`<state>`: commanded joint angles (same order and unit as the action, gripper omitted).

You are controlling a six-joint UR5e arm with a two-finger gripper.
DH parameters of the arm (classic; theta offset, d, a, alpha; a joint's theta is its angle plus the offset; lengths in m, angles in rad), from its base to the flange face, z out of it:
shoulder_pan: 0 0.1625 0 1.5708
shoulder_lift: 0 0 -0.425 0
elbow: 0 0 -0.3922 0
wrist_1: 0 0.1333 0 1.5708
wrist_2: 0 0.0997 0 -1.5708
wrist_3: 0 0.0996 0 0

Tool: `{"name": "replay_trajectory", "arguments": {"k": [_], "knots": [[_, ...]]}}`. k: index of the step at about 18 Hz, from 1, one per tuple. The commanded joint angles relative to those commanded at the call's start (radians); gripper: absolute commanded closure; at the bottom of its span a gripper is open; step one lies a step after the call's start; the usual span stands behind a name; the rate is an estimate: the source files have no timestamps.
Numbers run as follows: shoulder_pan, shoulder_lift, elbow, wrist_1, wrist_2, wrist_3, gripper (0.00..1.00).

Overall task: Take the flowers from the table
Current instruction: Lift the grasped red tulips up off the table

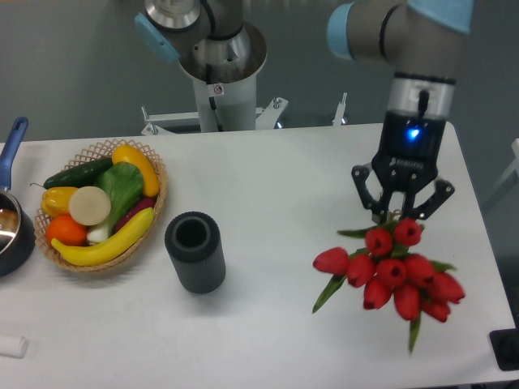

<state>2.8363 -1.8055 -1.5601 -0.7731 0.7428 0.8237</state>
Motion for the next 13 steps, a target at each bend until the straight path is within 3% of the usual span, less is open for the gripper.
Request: {"name": "replay_trajectory", "arguments": {"k": [13], "knots": [[0.000,-0.003,0.003,0.006,-0.026,-0.005,0.70]]}}
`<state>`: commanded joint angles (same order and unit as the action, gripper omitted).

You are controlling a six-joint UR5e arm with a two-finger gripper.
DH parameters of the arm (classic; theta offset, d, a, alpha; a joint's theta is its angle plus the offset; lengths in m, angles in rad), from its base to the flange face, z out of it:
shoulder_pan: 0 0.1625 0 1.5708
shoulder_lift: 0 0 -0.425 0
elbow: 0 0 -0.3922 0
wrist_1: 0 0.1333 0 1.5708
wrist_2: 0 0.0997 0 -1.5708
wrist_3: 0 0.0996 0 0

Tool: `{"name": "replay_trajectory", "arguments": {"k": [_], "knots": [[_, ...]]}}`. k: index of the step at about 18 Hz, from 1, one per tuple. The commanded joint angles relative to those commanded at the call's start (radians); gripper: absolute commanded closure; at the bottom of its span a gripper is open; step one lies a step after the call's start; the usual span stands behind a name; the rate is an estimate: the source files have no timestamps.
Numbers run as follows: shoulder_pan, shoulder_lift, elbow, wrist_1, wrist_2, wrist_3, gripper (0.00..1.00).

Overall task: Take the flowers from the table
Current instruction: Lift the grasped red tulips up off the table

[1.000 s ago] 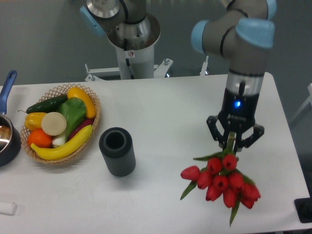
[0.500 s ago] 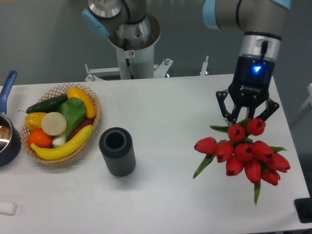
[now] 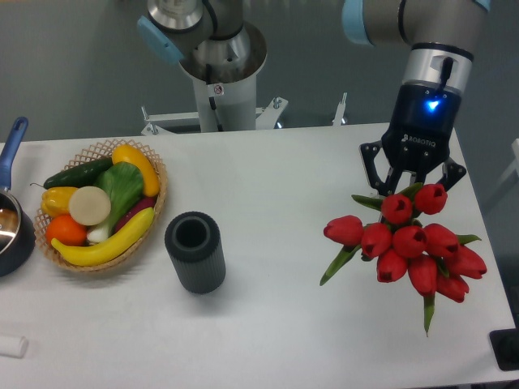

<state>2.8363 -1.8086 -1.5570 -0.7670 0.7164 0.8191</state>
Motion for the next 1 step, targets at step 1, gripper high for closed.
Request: {"name": "replay_trajectory", "arguments": {"k": [1], "knots": [[-0.002,0.000,0.002,0.000,0.000,0.000,0.70]]}}
